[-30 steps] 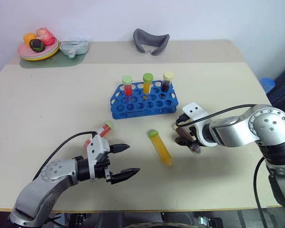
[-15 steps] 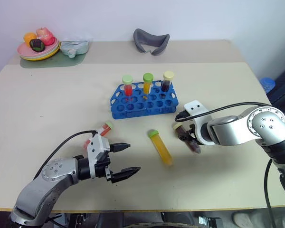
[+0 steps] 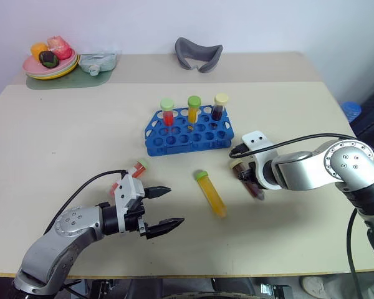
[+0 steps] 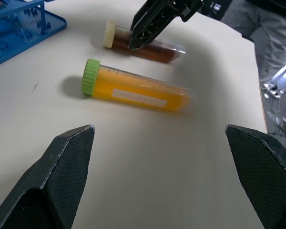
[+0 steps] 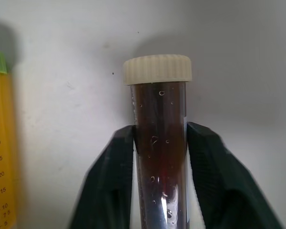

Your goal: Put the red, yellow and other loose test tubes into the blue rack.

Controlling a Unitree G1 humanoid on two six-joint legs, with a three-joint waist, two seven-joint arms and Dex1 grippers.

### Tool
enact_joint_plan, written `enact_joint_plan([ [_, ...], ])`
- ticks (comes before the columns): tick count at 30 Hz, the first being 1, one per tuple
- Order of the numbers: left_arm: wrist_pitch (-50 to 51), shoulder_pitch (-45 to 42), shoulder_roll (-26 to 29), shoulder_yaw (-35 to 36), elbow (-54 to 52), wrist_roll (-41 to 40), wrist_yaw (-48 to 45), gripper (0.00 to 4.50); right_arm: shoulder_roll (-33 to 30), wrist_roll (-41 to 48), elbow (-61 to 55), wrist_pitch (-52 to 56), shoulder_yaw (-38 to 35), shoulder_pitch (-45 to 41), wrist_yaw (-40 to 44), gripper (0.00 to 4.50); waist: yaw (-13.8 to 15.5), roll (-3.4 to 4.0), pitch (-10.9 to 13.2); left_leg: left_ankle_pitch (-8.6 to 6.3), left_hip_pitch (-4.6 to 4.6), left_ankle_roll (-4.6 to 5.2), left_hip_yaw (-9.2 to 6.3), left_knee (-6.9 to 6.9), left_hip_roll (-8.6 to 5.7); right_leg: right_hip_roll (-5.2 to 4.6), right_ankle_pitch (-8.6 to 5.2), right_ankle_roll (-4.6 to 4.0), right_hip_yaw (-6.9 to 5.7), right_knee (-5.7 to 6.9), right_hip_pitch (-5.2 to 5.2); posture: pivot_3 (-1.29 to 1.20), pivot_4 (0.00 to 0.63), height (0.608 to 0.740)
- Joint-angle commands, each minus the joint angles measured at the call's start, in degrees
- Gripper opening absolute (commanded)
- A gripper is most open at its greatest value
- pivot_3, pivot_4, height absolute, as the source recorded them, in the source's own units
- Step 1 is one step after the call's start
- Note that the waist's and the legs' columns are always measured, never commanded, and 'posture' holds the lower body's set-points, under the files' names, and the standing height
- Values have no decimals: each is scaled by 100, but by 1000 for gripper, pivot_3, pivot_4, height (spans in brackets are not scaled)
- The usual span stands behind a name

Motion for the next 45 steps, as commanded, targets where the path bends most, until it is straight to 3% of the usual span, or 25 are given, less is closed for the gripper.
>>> enact_joint_plan([
  [1,-93,-45,2,60,-78,-15,18,4500,-24,117,-114,-51,-21,-197,-22,768,0,0,0,0,0,0,0,0,0,0,0,0,0,0,0,0,150,740],
  [7,-105,-77,-15,94,-32,-3,32,4500,42,41,-236,-73,-102,-382,100,768,0,1,0,0,-7,0,0,0,0,0,0,0,0,2,-8,0,150,740],
  [10,-131,-42,-47,233,6,14,163,4500,124,-526,-663,-50,-464,-566,793,768,-6,3,2,0,-12,0,0,0,0,1,0,0,1,10,-21,0,150,740],
  [14,-213,7,-77,451,102,79,323,4500,309,-2781,-1714,-1277,-1287,-93,2417,768,17,3,2,0,-15,0,-3,-1,2,4,-1,0,-1,14,-27,0,150,740],
  [17,-298,-70,-174,501,210,119,461,4500,576,-4426,-2086,-2292,-1386,484,3300,768,35,0,-1,1,-16,0,-3,1,1,2,-1,0,-4,9,-23,0,150,740],
  [21,-324,-294,-378,447,292,112,605,4500,1407,-6331,-1712,-3653,-1231,1186,3928,768,17,0,-1,2,-15,-2,-2,2,0,1,0,1,-3,13,-23,0,150,740],
  [24,-355,-378,-433,435,345,137,614,4500,2180,-7190,-1231,-4520,-1362,1521,4261,768,-20,2,-1,4,-12,-6,-1,3,1,4,0,1,-2,22,-25,0,150,740],
  [31,-311,-587,-501,429,413,115,639,4500,3498,-8376,-106,-6067,-1646,1745,5170,768,-4,4,0,7,-10,-11,0,2,0,2,0,1,0,29,-25,0,150,740],
  [45,-92,-768,-535,475,298,21,876,4500,4560,-9135,817,-6993,-2160,2059,6106,768,-17,5,-1,8,-6,-13,-1,1,0,3,1,1,-1,34,-24,0,150,740],
])
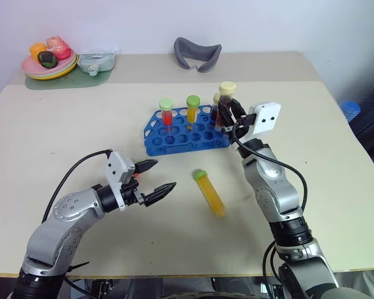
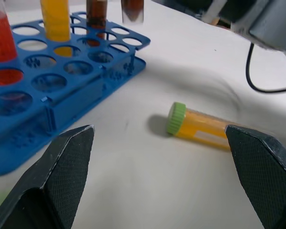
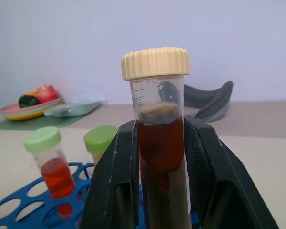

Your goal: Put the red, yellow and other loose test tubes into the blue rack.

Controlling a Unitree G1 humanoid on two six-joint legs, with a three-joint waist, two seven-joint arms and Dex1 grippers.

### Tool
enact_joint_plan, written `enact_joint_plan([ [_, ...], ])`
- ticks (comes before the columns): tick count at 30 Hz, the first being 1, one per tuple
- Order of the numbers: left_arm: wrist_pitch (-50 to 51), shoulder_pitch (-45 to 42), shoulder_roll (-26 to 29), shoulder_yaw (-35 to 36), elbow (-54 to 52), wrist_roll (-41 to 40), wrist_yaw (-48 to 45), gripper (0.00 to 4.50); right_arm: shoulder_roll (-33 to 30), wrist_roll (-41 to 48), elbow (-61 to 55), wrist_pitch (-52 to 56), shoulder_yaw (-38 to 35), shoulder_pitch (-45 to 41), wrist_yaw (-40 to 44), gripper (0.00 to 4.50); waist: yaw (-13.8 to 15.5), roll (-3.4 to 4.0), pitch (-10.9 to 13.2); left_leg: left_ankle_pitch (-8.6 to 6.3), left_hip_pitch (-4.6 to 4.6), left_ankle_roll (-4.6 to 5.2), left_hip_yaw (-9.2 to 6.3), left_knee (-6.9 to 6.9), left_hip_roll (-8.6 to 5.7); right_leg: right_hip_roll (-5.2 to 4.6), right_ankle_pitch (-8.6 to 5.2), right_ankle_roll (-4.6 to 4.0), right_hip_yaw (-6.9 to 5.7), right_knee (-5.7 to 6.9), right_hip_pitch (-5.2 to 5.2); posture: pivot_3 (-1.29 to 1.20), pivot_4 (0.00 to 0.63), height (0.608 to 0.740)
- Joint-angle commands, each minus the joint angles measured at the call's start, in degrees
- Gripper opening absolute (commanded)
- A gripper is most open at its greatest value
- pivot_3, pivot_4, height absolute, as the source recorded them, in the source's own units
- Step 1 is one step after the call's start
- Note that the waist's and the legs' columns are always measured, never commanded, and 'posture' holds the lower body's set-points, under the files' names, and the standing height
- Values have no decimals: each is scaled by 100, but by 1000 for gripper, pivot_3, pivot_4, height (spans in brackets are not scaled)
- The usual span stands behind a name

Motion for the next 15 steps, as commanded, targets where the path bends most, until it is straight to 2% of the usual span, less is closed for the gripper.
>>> enact_joint_plan([
  [1,15,-67,-24,57,-201,-121,40,4500,161,-139,6,-254,-178,1,183,768,-4,0,0,0,0,0,0,0,0,0,0,0,0,0,0,0,150,740],
  [15,56,-168,36,117,-187,-238,15,4500,580,-590,649,-691,-529,56,392,768,-7,2,-1,2,3,-3,0,1,0,0,0,0,0,6,1,0,150,740],
])
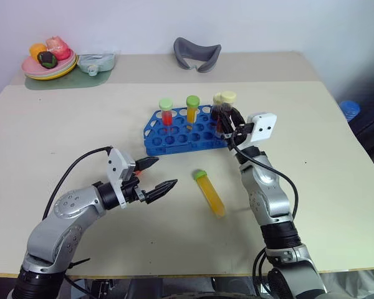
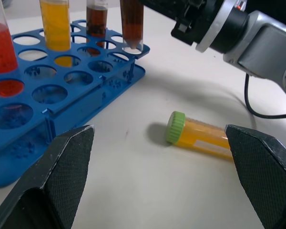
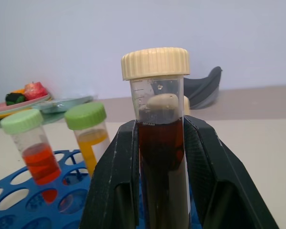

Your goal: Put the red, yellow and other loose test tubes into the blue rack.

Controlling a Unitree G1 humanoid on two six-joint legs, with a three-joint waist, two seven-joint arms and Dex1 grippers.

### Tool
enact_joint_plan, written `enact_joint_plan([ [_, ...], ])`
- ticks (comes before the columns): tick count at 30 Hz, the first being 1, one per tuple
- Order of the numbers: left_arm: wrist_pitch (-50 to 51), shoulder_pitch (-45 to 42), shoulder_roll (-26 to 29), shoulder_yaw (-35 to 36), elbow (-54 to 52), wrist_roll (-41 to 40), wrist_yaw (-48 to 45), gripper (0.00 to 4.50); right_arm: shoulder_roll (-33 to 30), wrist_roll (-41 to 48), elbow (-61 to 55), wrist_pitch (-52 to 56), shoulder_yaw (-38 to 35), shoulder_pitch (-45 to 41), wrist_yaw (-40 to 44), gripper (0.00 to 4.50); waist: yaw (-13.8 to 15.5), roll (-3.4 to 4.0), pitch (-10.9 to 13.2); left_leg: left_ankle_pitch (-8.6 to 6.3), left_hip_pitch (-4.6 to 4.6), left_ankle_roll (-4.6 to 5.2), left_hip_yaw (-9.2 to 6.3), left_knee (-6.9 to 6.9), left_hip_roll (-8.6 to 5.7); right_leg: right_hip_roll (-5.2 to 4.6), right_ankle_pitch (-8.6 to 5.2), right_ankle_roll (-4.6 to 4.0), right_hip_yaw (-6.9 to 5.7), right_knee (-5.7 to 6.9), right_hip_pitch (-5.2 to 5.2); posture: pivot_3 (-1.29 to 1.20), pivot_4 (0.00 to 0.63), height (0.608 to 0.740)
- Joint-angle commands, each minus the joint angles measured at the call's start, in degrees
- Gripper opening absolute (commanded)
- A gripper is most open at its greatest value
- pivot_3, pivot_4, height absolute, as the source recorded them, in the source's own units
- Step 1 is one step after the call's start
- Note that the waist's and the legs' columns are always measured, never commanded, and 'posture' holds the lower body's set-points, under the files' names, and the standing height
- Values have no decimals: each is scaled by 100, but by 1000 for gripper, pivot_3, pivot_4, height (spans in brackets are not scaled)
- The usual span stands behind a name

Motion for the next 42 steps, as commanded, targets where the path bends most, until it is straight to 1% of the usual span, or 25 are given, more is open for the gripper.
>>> enact_joint_plan([
  [1,0,-34,26,107,-189,-124,-14,4500,75,-98,4,-213,-136,-67,56,768,0,0,0,0,0,0,0,0,0,0,0,0,0,0,0,0,150,740],
  [9,-4,-46,14,91,-191,-150,-32,4500,171,-203,149,-280,-192,-62,146,768,-1,0,-1,0,3,-1,0,0,0,0,0,0,0,1,2,0,150,740],
  [10,-11,-41,13,84,-193,-148,-30,4500,181,-179,139,-256,-198,-55,175,1773,-2,0,-1,0,3,-1,0,0,0,0,0,0,0,2,3,0,150,740],
  [11,-16,-36,11,76,-193,-146,-27,4500,185,-184,129,-249,-201,-49,187,2100,-3,0,-1,1,4,-1,0,0,0,0,0,0,0,2,3,0,150,740],
  [14,-27,-26,1,65,-189,-150,-32,4500,187,-257,44,-249,-216,-57,163,3614,-9,0,-1,1,4,-1,0,0,0,0,0,0,0,3,3,0,150,740],
  [15,-34,-20,-2,61,-186,-145,-34,4500,176,-298,-5,-254,-219,-67,152,4222,-12,1,-1,1,4,-1,0,0,0,0,0,0,0,2,3,0,150,740],
  [16,-40,-13,-7,59,-181,-143,-33,4500,157,-304,-93,-221,-234,-75,149,4447,-15,0,-1,1,4,-1,0,0,0,0,0,0,0,3,3,0,150,740],
  [20,-64,59,-18,81,-199,-117,0,4500,-91,-333,-675,-11,-263,-1,266,4447,-32,1,0,1,4,-2,0,1,0,0,0,0,0,4,3,0,150,740],
  [22,-86,113,-6,152,-194,-98,35,4500,-314,-274,-1117,257,-287,116,384,4447,-31,1,0,1,4,-2,0,1,0,-1,0,0,0,4,3,0,150,740],
  [24,-141,172,45,259,-152,-59,36,4500,-669,-147,-1655,725,-344,287,562,4447,-24,1,0,1,4,-2,-1,0,0,-1,0,0,0,4,3,0,150,740],
  [27,-222,256,173,491,-24,-32,-24,4500,-1455,605,-2668,1993,-595,676,1016,4447,8,0,-1,1,3,-2,-1,1,-1,-3,0,0,0,3,5,0,150,740],
  [29,-274,298,288,622,92,-10,-120,4500,-2101,1428,-3401,3108,-818,936,1272,4447,22,7,0,0,4,-1,-1,2,-1,-3,0,0,0,1,6,0,150,740],
  [31,-353,343,455,718,248,40,-298,4500,-2822,2364,-4039,4377,-1117,1053,1305,4447,14,8,1,0,5,0,-2,1,-1,-2,0,0,0,0,8,0,150,740],
  [33,-431,376,588,753,376,83,-466,4500,-3228,3055,-4408,5131,-1298,984,1175,4447,3,6,0,0,6,1,-1,2,-2,-2,0,0,1,1,10,0,150,740],
  [34,-472,389,653,756,438,106,-552,4500,-3407,3413,-4511,5539,-1334,908,1061,4447,-2,6,0,-1,13,2,-3,1,0,2,-1,-1,1,-1,16,0,150,740],
  [35,-526,411,749,742,514,146,-688,4500,-3577,3587,-4692,5915,-1239,758,926,4447,-4,7,1,-1,23,2,-3,0,0,3,-1,-1,1,-3,27,0,150,740],
  [37,-676,445,956,663,677,291,-998,4500,-3689,4544,-4769,6920,-1082,365,253,4447,-14,6,1,-2,40,3,-2,-3,0,3,-1,-2,1,-7,44,0,150,740],
  [39,-783,436,1083,596,794,374,-1217,4500,-3447,5208,-4509,8228,-700,-451,-588,4447,-45,5,2,-2,54,3,-2,-4,1,3,-2,-3,3,-8,53,0,150,740],
  [40,-810,428,1122,575,822,389,-1290,4500,-3265,5519,-4302,8564,-577,-736,-1071,4447,-57,5,1,-2,55,3,-1,-6,1,3,-2,-4,4,-8,54,0,150,740],
  [42,-859,436,1187,530,829,429,-1429,4500,-3127,6448,-3864,8640,-312,-1122,-2093,4447,-72,4,2,-2,55,3,-2,-4,1,3,-2,-4,4,-7,56,0,150,740],
])
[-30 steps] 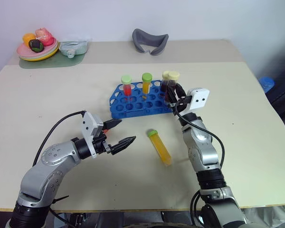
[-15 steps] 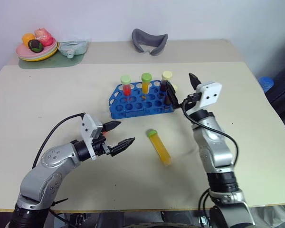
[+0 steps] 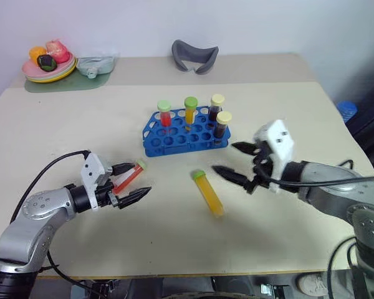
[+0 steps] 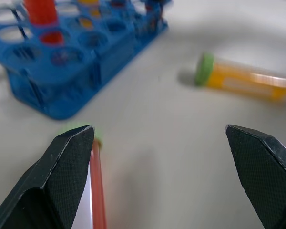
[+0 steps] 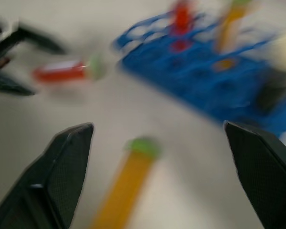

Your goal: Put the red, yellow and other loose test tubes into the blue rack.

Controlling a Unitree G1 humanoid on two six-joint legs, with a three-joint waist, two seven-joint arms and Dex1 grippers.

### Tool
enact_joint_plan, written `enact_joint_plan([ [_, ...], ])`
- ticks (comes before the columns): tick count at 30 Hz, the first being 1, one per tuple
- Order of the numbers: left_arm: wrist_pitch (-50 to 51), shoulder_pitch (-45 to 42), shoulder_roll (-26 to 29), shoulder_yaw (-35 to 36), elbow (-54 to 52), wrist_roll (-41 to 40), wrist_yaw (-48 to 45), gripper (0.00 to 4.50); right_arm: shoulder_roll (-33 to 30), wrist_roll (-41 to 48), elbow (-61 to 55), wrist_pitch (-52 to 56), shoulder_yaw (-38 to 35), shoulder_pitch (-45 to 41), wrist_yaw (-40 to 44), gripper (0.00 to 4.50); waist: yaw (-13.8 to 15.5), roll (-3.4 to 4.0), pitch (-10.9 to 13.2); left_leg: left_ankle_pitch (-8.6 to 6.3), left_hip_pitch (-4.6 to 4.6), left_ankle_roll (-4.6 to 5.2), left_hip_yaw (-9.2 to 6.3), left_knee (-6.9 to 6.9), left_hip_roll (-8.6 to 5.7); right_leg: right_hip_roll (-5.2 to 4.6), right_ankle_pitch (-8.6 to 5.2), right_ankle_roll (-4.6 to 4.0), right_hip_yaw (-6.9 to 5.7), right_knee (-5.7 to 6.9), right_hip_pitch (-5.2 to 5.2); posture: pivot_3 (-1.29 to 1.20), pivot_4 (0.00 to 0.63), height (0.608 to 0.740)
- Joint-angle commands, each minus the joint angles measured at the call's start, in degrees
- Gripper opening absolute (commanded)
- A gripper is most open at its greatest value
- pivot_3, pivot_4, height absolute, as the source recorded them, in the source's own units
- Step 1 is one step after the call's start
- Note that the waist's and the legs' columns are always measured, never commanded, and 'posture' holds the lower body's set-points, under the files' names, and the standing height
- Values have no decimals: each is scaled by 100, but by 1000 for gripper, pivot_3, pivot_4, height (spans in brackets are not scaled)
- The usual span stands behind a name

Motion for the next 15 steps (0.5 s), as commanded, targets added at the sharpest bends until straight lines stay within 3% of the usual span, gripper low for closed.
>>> enact_joint_plan([
  [1,-172,33,121,-33,-101,63,-276,4500,-24,1660,580,187,472,-452,-1718,4447,9,0,0,0,-3,0,0,-1,0,-1,0,0,0,-2,-2,0,150,740],
  [4,-173,211,179,-74,-287,23,-460,4500,-607,3218,1052,-462,1477,-895,-3309,4447,4,0,0,-2,-29,4,2,0,-1,-10,-1,2,-3,-10,-19,0,150,740],
  [7,-194,291,152,-95,-348,44,-476,4500,-947,4169,1285,-1141,2300,-1216,-4348,4447,-34,0,0,-2,-62,5,1,8,-1,-11,0,3,-5,-4,-52,0,150,740],
  [15,-192,321,24,-194,-397,57,-403,4500,-735,4284,1570,-1737,3254,-1465,-4938,4447,-61,-1,0,-2,-61,5,-3,10,1,-4,0,3,-5,2,-53,0,150,740],
])
